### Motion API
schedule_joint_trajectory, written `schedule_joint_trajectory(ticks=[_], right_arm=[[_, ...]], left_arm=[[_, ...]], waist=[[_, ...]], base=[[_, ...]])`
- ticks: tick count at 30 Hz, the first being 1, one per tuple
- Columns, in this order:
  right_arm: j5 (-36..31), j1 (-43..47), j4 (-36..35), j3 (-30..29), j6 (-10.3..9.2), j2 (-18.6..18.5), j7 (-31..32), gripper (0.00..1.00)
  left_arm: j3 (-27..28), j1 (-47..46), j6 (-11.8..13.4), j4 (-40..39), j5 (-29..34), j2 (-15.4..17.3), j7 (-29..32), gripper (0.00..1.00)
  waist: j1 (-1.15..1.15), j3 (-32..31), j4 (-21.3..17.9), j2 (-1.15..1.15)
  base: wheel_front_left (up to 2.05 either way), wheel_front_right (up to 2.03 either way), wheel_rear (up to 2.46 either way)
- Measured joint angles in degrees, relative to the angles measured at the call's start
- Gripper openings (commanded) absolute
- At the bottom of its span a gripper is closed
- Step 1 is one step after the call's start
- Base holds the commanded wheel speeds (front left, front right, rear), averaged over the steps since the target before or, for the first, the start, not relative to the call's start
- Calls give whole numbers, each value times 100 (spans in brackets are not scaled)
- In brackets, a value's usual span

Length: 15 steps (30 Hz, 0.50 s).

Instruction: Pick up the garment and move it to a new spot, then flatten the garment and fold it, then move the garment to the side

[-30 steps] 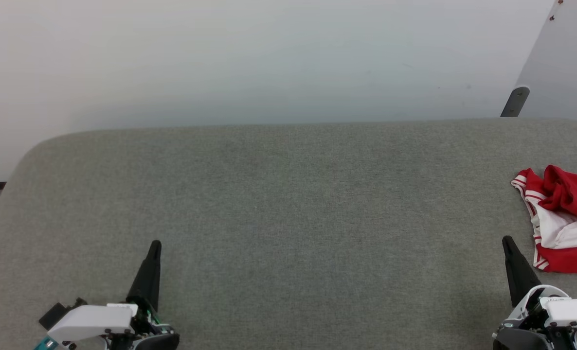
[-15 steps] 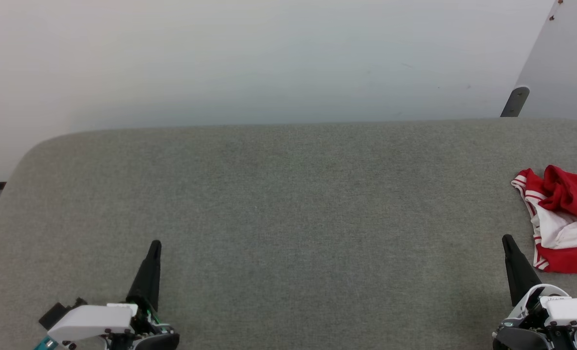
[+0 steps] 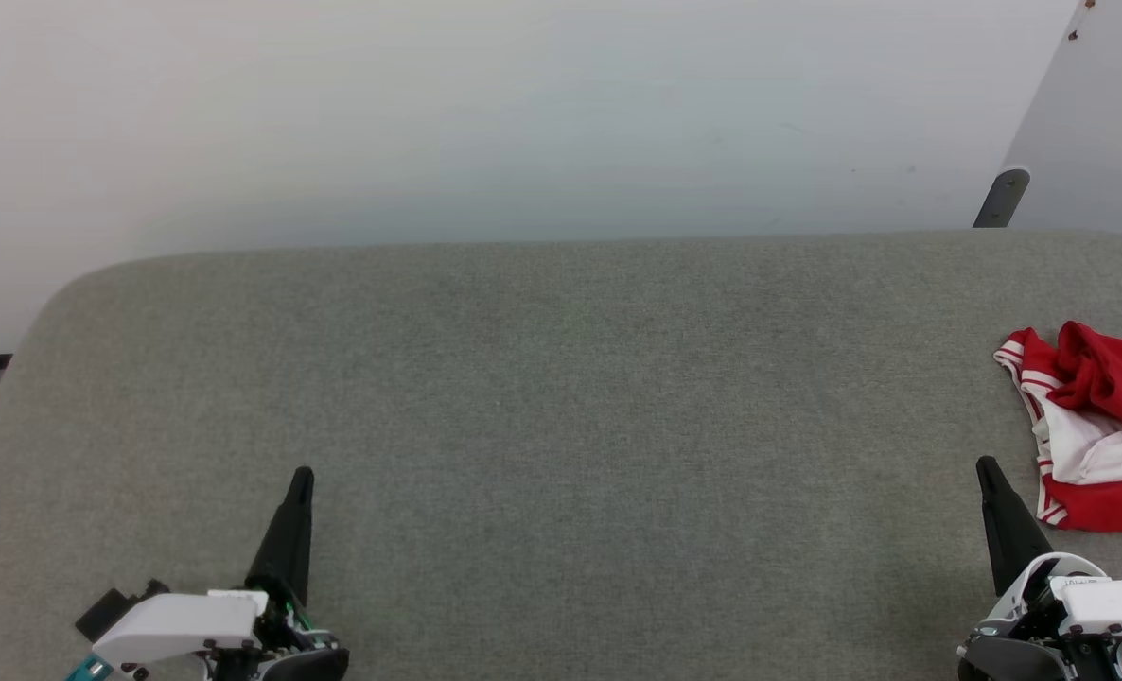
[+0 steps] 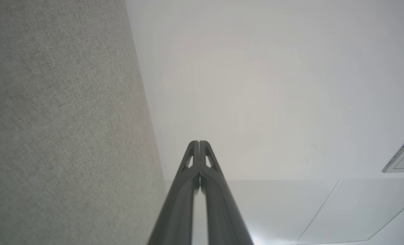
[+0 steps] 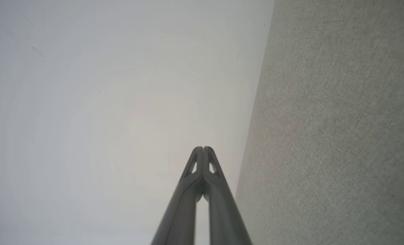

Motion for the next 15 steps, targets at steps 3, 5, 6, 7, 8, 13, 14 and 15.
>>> schedule_joint_trajectory(ticks=[3, 5, 6, 7, 8, 13, 14, 15], right_arm=[[0, 0, 0, 1, 0, 0, 0, 0], [0, 0, 0, 1, 0, 0, 0, 0], [0, 0, 0, 1, 0, 0, 0, 0], [0, 0, 0, 1, 0, 0, 0, 0], [0, 0, 0, 1, 0, 0, 0, 0], [0, 0, 0, 1, 0, 0, 0, 0], [0, 0, 0, 1, 0, 0, 0, 0], [0, 0, 0, 1, 0, 1, 0, 0]], left_arm=[[-1, 0, 0, 0, 0, 0, 0, 0], [1, 0, 0, 0, 0, 0, 0, 0], [0, 0, 0, 1, 0, 0, 0, 0], [0, 0, 0, 0, 0, 0, 0, 0], [1, 0, 0, 1, 0, 0, 0, 0], [1, 0, 0, 1, 0, 0, 0, 0], [0, 0, 0, 0, 0, 0, 0, 0], [-1, 0, 0, 0, 0, 0, 0, 0]], waist=[[0, 0, 0, 0], [0, 0, 0, 0], [0, 0, 0, 0], [0, 0, 0, 0], [0, 0, 0, 0], [0, 0, 0, 0], [0, 0, 0, 0], [0, 0, 0, 0]], base=[[0, 0, 0], [0, 0, 0], [0, 0, 0], [0, 0, 0], [0, 0, 0], [0, 0, 0], [0, 0, 0], [0, 0, 0]])
